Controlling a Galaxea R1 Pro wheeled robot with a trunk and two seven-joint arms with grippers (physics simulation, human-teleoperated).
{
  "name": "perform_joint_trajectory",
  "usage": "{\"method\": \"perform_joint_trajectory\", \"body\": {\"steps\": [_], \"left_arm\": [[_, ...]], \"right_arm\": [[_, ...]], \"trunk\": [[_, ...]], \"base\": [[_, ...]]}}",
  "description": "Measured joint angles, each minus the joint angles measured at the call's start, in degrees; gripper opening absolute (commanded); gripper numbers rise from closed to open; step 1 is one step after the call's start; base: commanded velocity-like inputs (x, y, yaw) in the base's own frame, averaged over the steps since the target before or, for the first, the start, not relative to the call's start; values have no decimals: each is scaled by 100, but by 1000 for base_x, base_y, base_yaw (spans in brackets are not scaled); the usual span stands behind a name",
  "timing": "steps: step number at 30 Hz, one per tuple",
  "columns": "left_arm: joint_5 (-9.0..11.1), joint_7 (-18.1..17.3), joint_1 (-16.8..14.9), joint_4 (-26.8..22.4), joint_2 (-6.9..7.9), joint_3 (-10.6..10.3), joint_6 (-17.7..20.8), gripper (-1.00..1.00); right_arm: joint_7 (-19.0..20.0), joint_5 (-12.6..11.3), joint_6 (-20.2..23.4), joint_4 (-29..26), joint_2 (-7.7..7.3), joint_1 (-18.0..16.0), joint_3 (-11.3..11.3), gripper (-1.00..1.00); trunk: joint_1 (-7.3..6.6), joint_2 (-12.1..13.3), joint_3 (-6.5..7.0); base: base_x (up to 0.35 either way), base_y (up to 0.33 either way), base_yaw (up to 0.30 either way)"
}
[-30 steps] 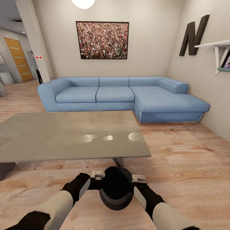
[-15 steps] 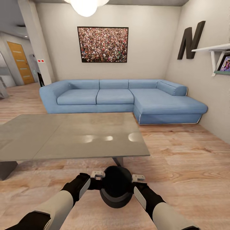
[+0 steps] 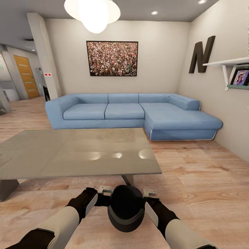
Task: Place each of the two pumpkins and all three candles from the living room inside a cabinet in the living room (use any cabinet), then make sure every cabinet is closed, and position the cauldron so it is next to a table in the living room.
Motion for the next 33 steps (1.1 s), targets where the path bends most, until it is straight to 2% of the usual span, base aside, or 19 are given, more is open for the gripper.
{"method": "perform_joint_trajectory", "body": {"steps": [19,27,33], "left_arm": [[-2,-17,0,4,-20,-1,34,100],[-2,-1,0,3,-29,0,28,100],[-2,7,0,-4,-35,1,26,100]], "right_arm": [[-6,-5,-4,-8,0,5,-4,100],[-6,-9,-1,-6,0,9,-19,100],[-2,-10,-1,0,0,9,-17,100]], "trunk": [[-50,27,421],[-224,347,565],[-353,588,673]], "base": [[-59,0,0],[-14,0,0],[-217,0,0]]}}
